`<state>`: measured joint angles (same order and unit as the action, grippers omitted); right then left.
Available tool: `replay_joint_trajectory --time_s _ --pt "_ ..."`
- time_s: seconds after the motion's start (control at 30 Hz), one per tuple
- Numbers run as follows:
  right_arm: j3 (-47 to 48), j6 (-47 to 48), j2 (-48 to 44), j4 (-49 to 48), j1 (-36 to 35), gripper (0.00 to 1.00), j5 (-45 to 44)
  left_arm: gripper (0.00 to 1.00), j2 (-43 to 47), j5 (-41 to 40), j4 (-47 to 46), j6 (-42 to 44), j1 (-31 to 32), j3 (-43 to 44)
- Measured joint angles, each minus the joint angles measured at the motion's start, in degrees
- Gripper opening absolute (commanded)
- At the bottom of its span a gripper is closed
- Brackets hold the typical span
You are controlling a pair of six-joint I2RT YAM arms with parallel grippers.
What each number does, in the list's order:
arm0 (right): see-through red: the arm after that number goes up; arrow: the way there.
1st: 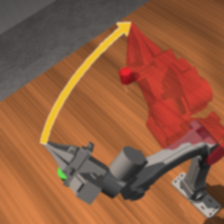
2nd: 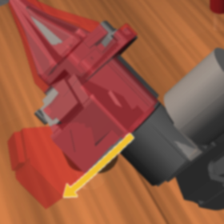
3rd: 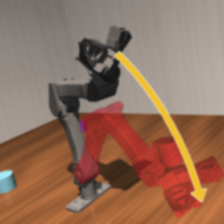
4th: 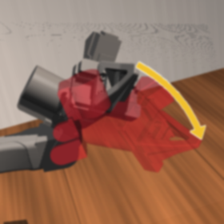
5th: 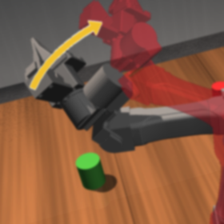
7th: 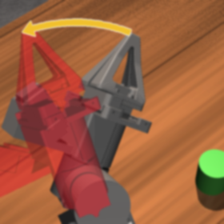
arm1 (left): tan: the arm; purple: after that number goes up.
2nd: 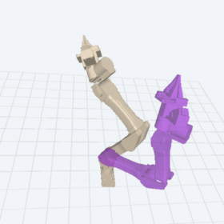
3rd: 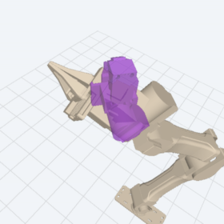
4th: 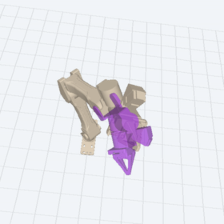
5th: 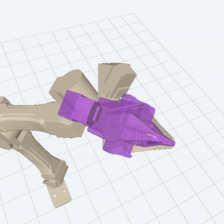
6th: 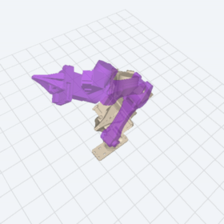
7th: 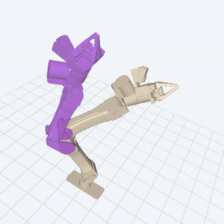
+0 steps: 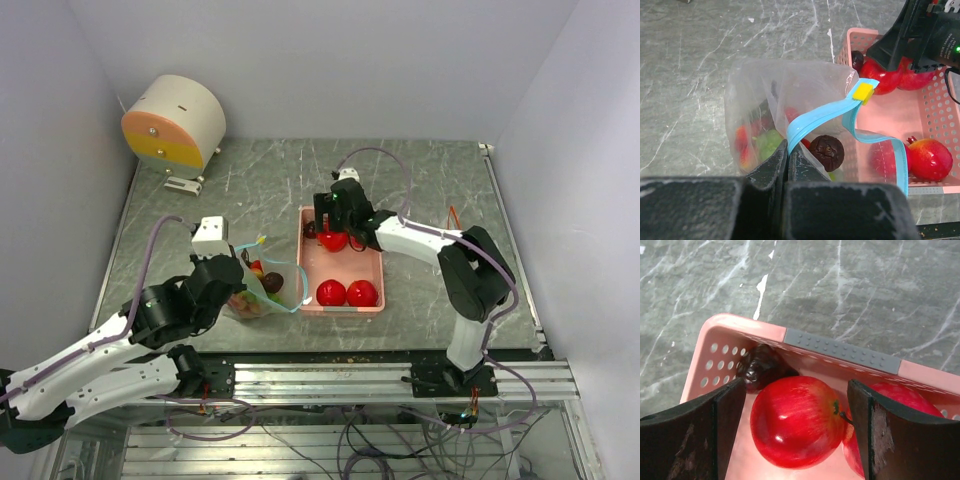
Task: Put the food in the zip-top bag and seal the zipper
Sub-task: Adjust the fake fruit in the bin, then pick up the fake fruit from the bin.
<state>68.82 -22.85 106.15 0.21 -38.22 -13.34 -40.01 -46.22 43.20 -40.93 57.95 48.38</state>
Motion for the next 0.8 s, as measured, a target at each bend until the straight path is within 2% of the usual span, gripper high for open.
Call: replay_joint_trajectory --time_s 0.1,0.23,0.37,0.63,0.8 --pt "-0.1 0.2 -0.3 0.1 0.3 0.75 2.6 0.07 0.0 -0.1 0.0 0.0 0.0 0.0" --pt "-1.1 0.4 -1.8 0.6 0.3 0.75 8.2 0.07 0.1 -0.1 0.0 0.0 0.0 0.0" --pt "-4.9 -0.4 -7.1 2.5 0.3 0.75 12.8 0.07 0.5 -0.1 0.4 0.0 0.0 0.0" --pt "-6.9 -0.7 -15.1 4.7 0.3 0.76 13.0 0.07 1.9 -0.1 0.9 0.0 0.0 0.0" --pt "-1.8 -0.2 -10.1 4.8 0.3 0.83 10.7 0.07 1.2 -0.1 0.9 0.0 0.0 0.0"
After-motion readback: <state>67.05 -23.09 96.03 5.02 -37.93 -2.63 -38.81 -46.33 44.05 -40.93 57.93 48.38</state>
